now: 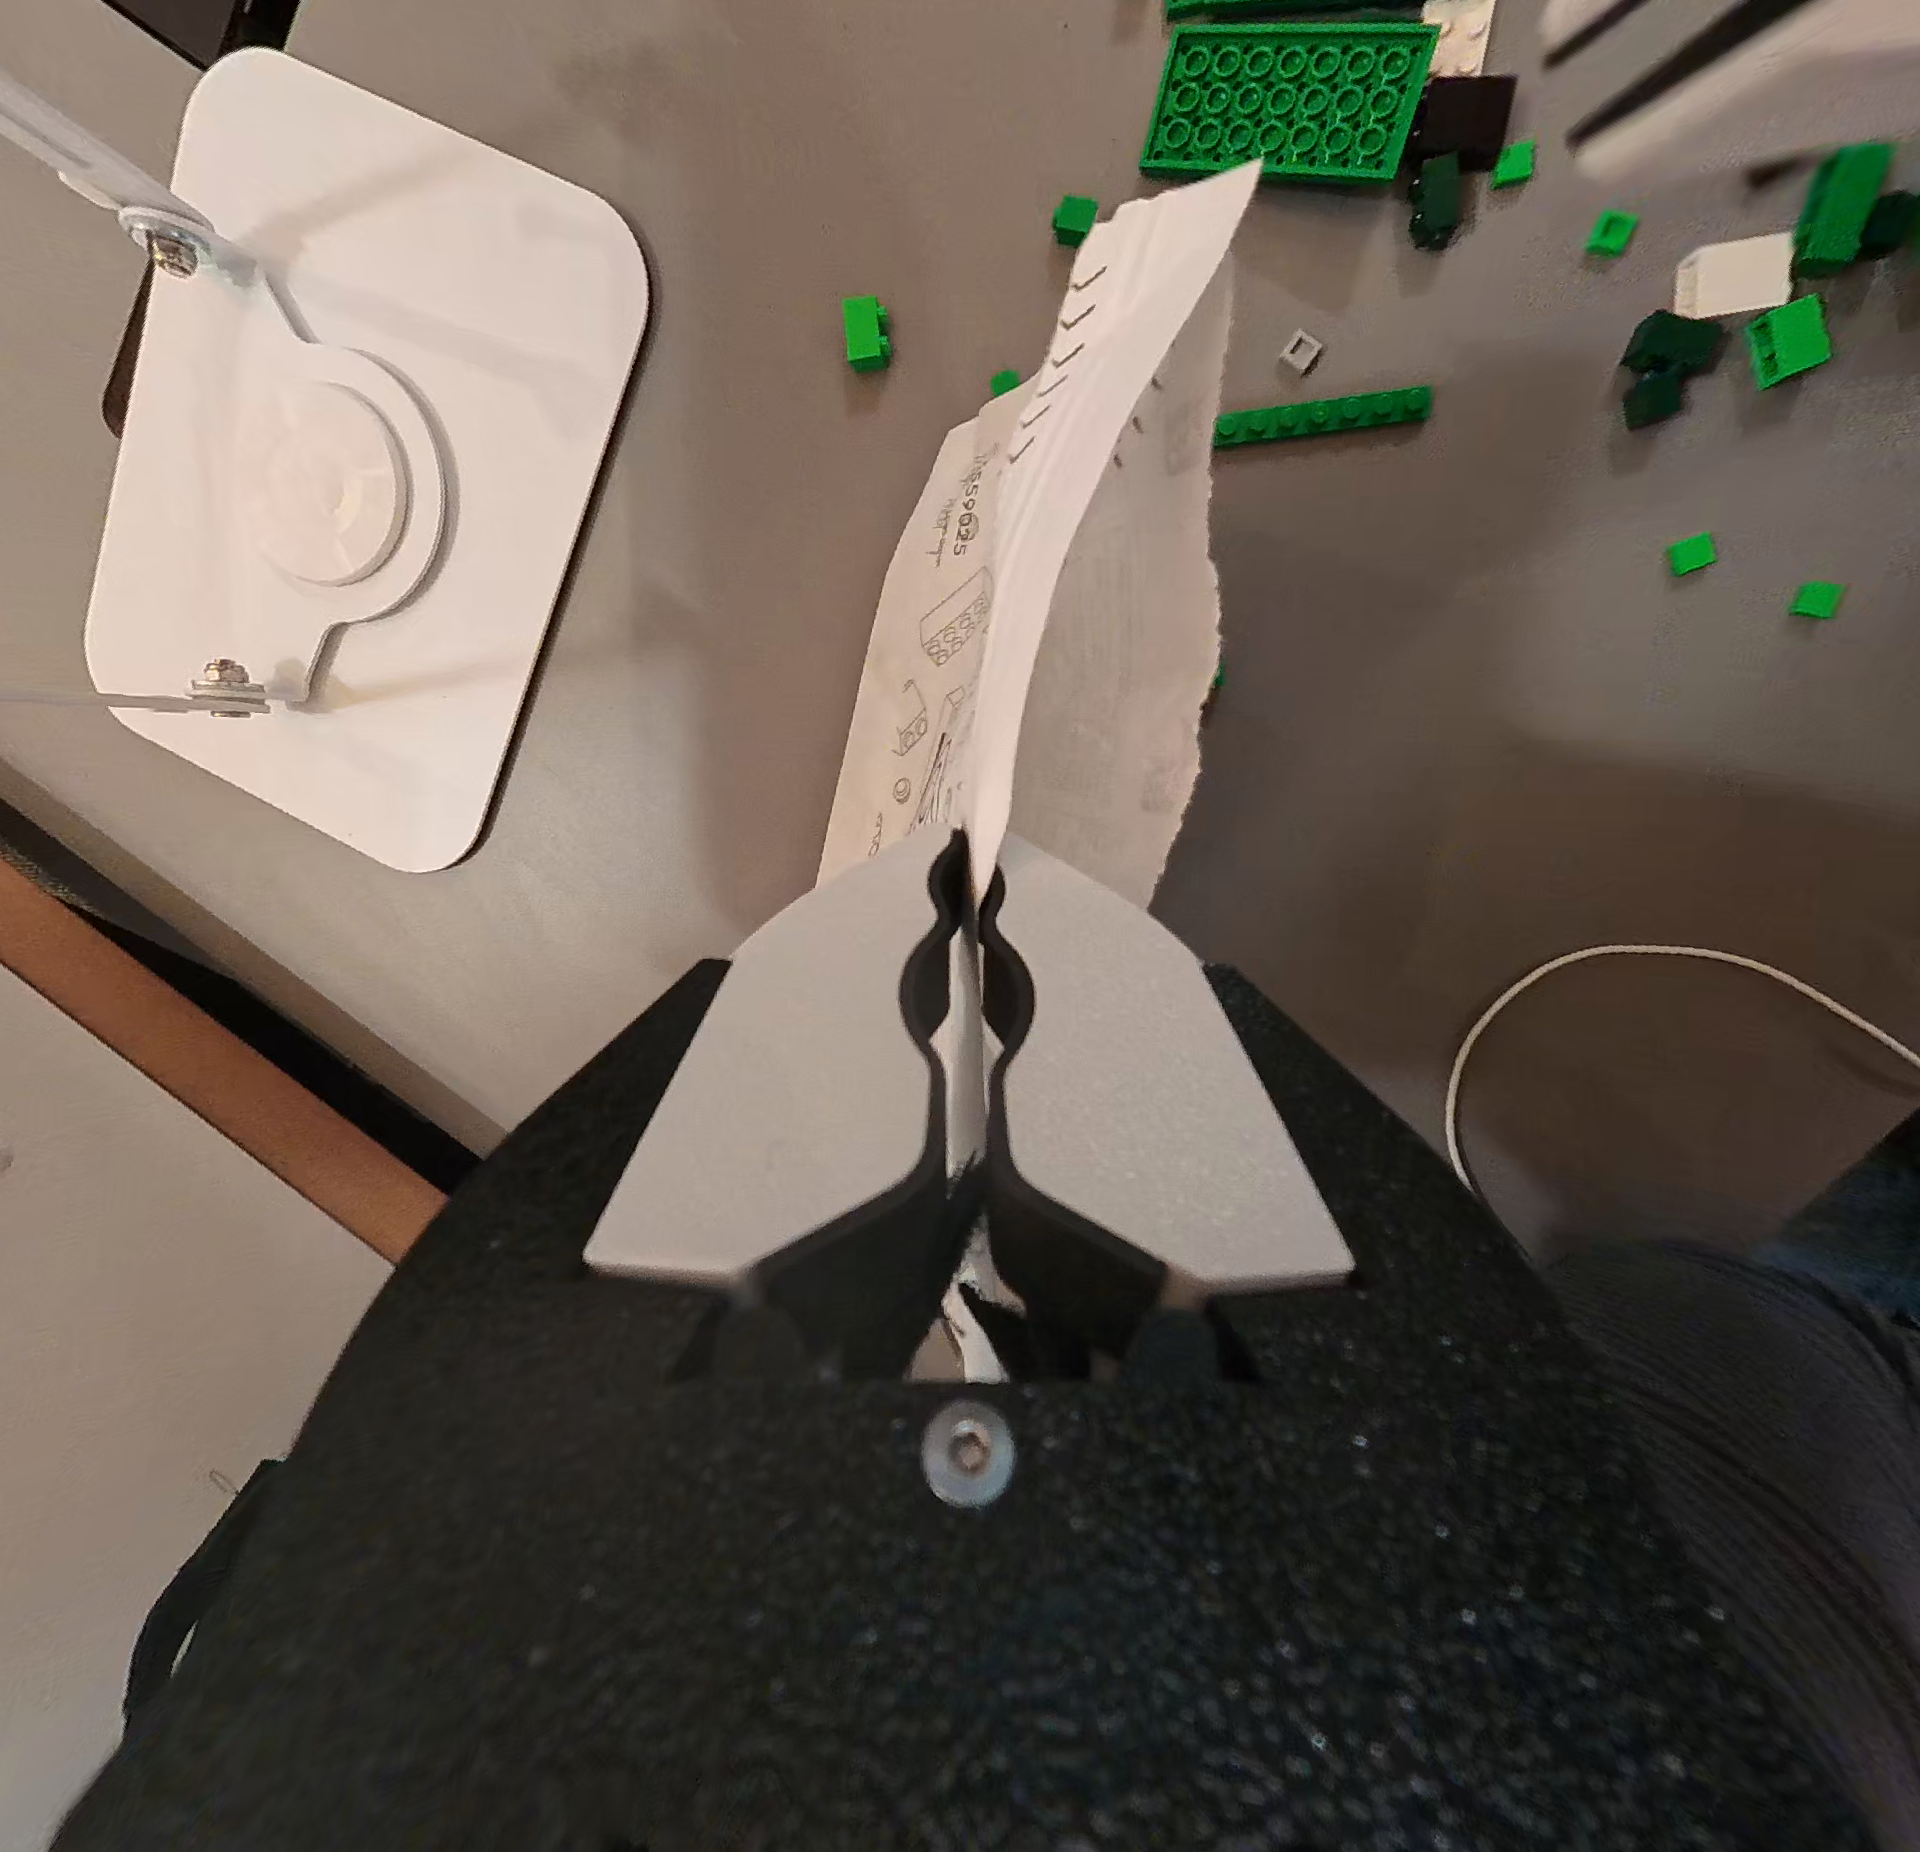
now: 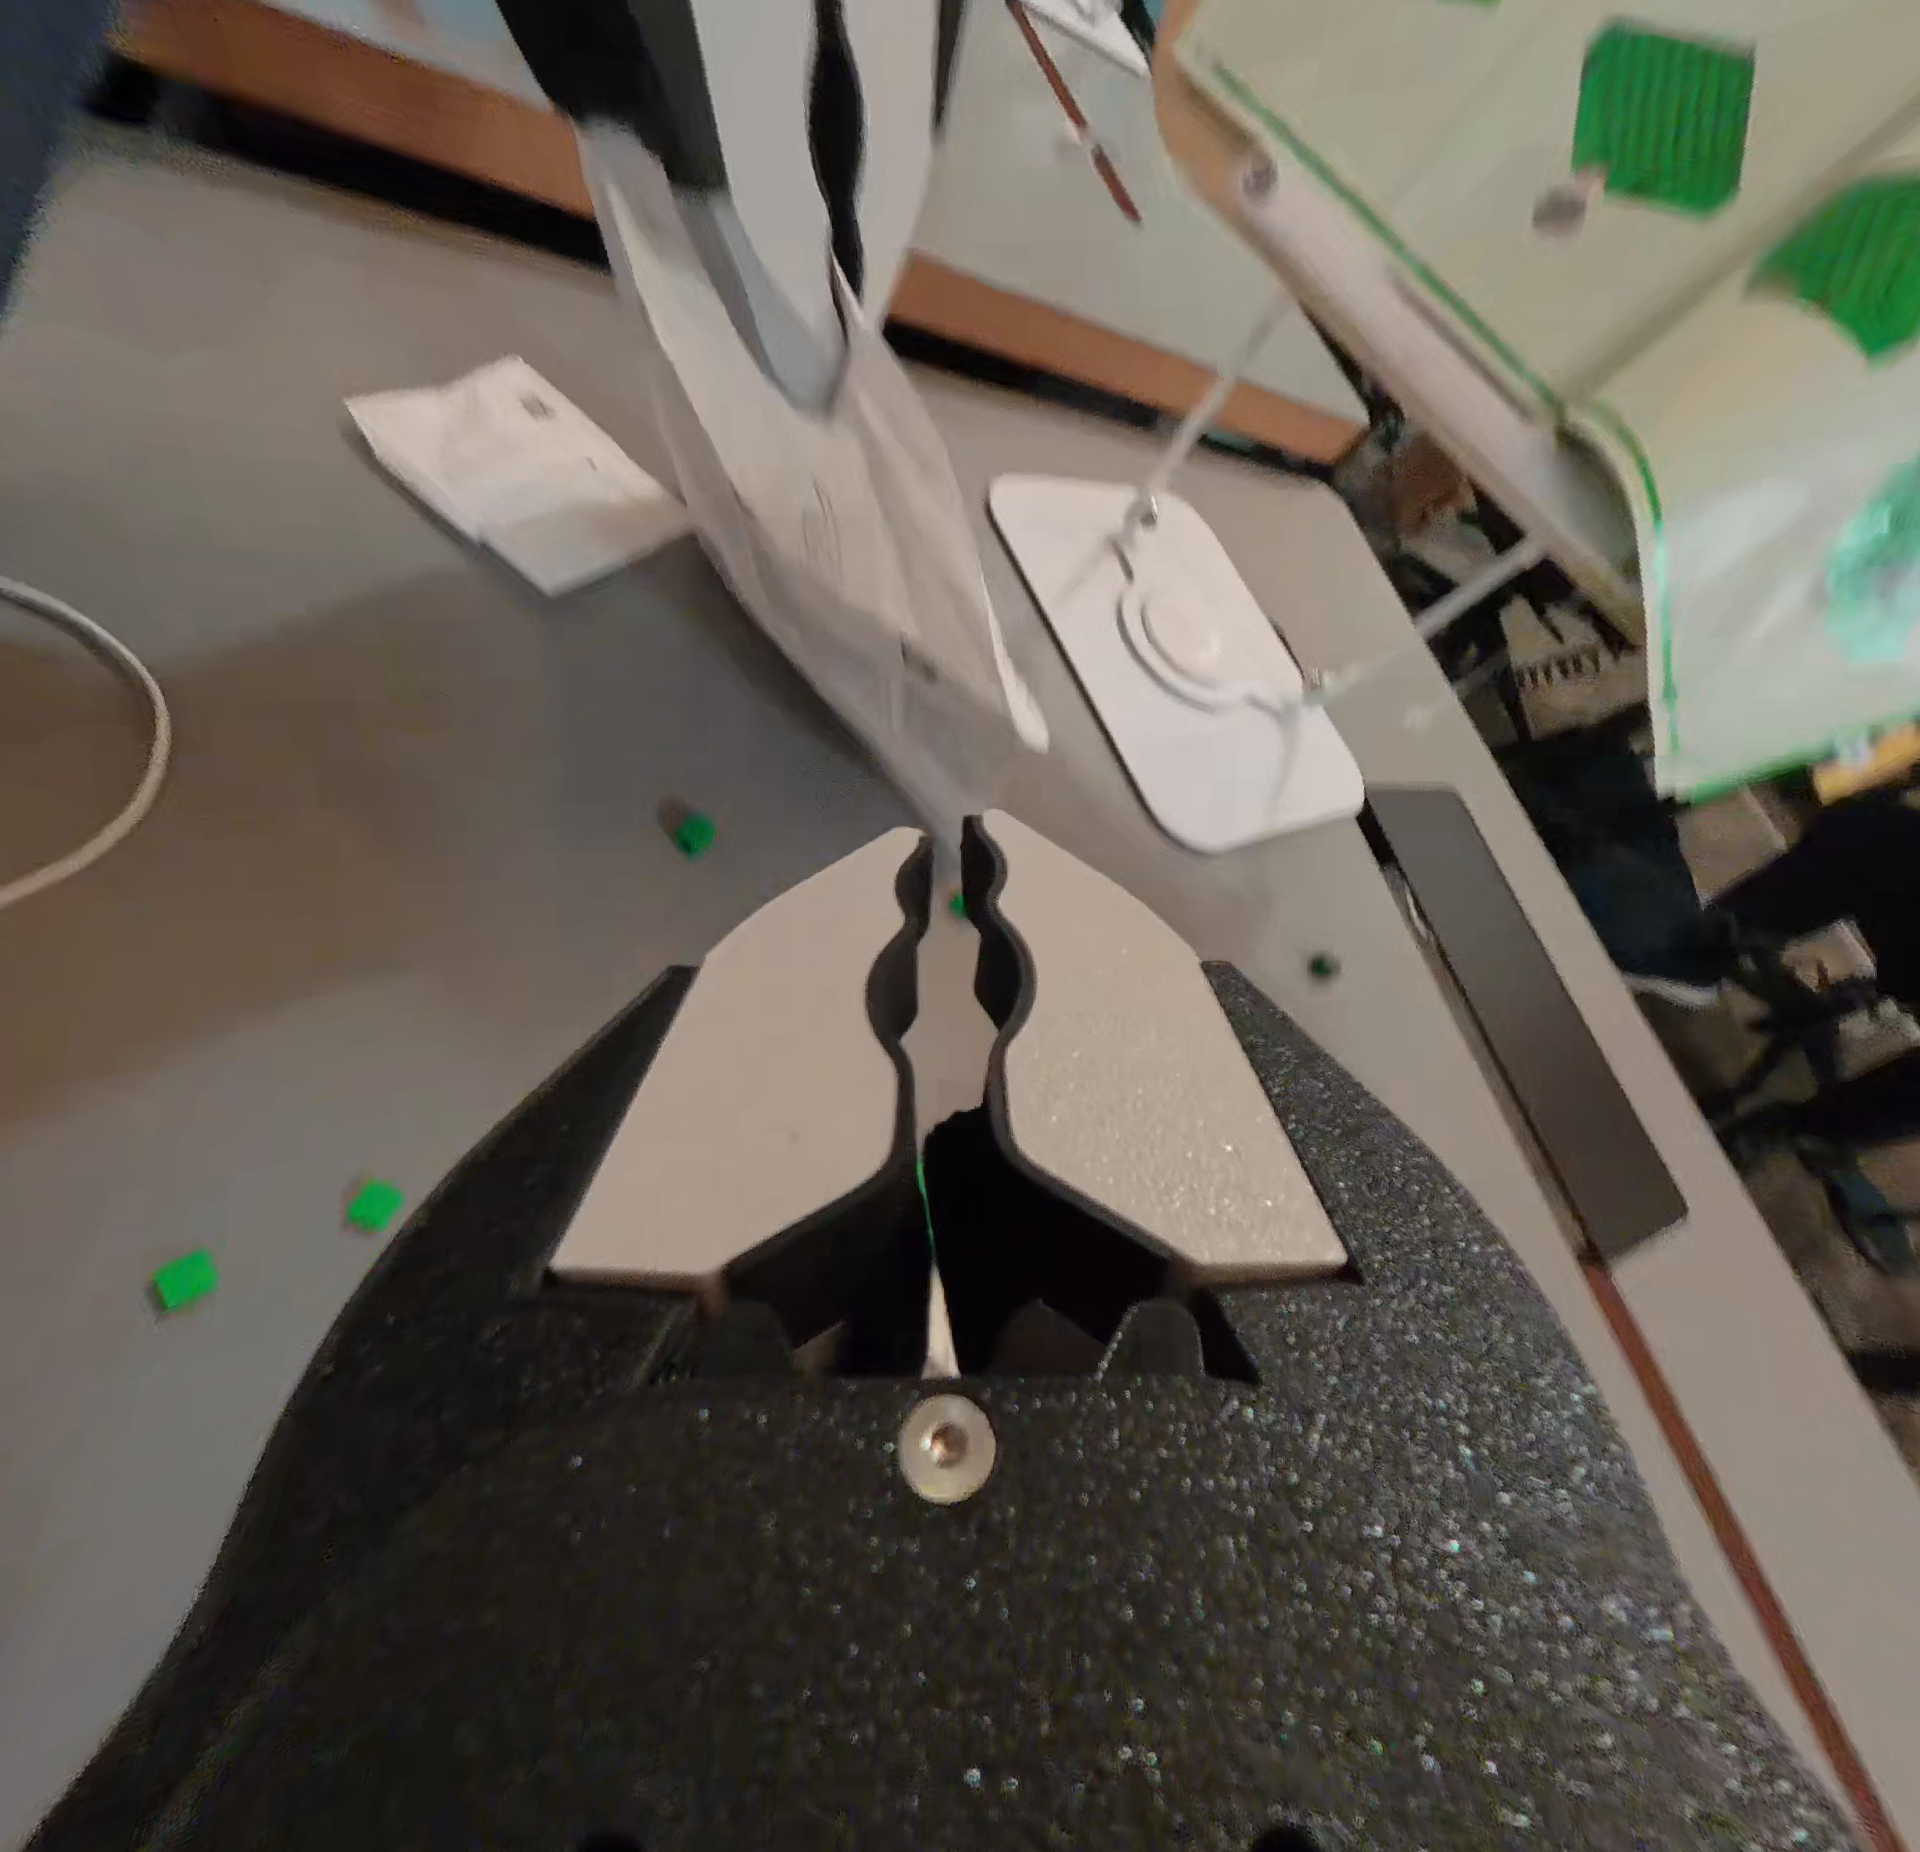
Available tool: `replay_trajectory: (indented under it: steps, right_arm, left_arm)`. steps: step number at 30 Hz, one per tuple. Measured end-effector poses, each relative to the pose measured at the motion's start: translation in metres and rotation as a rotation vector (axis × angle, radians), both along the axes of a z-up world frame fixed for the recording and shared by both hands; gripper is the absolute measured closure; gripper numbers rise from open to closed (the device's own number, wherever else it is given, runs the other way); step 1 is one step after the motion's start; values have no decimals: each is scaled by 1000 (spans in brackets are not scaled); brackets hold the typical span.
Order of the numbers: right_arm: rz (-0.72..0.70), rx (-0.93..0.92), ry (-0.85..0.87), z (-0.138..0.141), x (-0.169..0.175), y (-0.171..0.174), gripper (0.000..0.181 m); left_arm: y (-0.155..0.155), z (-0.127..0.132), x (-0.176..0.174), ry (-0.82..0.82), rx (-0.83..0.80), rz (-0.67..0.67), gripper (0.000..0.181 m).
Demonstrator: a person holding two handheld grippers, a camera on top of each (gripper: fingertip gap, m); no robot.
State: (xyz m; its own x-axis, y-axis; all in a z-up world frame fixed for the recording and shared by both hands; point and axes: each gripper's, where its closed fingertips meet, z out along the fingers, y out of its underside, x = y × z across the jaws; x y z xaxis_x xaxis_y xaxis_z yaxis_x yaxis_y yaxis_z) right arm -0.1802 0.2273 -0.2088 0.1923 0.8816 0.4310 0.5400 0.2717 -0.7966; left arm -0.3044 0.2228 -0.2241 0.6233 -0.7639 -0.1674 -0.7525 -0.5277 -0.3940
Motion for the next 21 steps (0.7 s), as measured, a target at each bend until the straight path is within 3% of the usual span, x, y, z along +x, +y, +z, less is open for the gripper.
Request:
replay_trajectory:
  steps: [5, 9, 21]
  right_arm:
    - [-175, -196, 97, -23, 53, 12, 181]
    - [-218, -336, 206, -29, 75, 19, 181]
    - [-254, -310, 71, -74, 95, 34, 162]
  left_arm:
    - [0, 0, -1, -3, 1, 0, 181]
    - [0, -1, -1, 3, -1, -1, 181]
    - [3, 0, -2, 4, 17, -4, 181]
